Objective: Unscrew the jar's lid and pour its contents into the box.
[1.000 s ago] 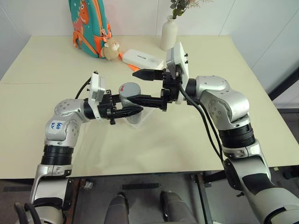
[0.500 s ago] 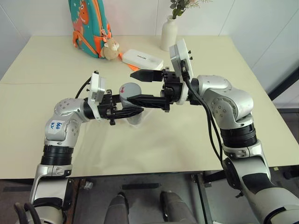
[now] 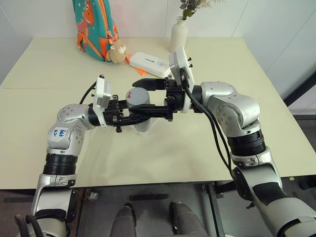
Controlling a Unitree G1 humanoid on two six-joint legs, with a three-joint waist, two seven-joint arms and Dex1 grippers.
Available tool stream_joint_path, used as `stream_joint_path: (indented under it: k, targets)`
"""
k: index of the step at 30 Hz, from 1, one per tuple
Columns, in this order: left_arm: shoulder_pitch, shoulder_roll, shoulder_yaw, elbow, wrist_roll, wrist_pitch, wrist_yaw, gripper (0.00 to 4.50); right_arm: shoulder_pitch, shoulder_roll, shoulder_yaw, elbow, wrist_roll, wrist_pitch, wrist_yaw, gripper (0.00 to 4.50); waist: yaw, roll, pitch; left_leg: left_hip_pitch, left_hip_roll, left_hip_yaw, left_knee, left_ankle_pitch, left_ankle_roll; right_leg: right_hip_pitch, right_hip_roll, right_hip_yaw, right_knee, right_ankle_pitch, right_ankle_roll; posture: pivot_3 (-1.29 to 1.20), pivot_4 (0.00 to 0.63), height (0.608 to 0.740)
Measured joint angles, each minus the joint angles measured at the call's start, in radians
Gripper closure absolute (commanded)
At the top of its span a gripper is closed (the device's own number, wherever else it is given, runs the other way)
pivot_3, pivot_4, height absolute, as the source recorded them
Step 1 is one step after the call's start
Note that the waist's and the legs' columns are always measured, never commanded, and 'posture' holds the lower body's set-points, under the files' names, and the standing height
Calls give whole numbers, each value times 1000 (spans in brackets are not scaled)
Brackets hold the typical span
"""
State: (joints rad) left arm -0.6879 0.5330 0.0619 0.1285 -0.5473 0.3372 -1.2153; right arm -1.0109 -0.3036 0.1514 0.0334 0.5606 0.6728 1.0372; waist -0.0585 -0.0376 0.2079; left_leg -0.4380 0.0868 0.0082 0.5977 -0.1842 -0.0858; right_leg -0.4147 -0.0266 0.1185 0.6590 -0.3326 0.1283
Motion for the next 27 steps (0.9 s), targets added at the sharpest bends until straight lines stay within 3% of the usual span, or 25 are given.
stream_joint_path:
  k: [2, 5, 25, 27]
  targets:
    - [0, 0, 0, 0, 0, 0, 0, 2558, -2, 1, 0, 4, -3, -4, 0, 196, 0, 0, 0, 0, 0, 0, 0, 0, 0, 0, 0, 0, 0, 0, 0, 0, 150, 740]
    - [0, 0, 0, 0, 0, 0, 0, 2558, -5, 6, 0, 8, -5, -9, 0, 932, 0, 0, 0, 0, 0, 0, 0, 0, 0, 0, 0, 0, 0, 0, 0, 0, 150, 740]
    - [0, 0, 0, 0, 0, 1, 1, 2558, -4, 27, -3, 8, 9, 5, -21, 932, 0, 0, 0, 0, 0, 0, 0, 0, 0, 0, 0, 0, 0, 0, 0, 0, 150, 740]
    - [0, 0, 0, 0, 0, 2, 1, 2558, -4, 27, -3, 8, 9, 5, -21, 1300, 0, 0, 0, 0, 0, 0, 0, 0, 0, 0, 0, 0, 0, 0, 0, 0, 150, 740]
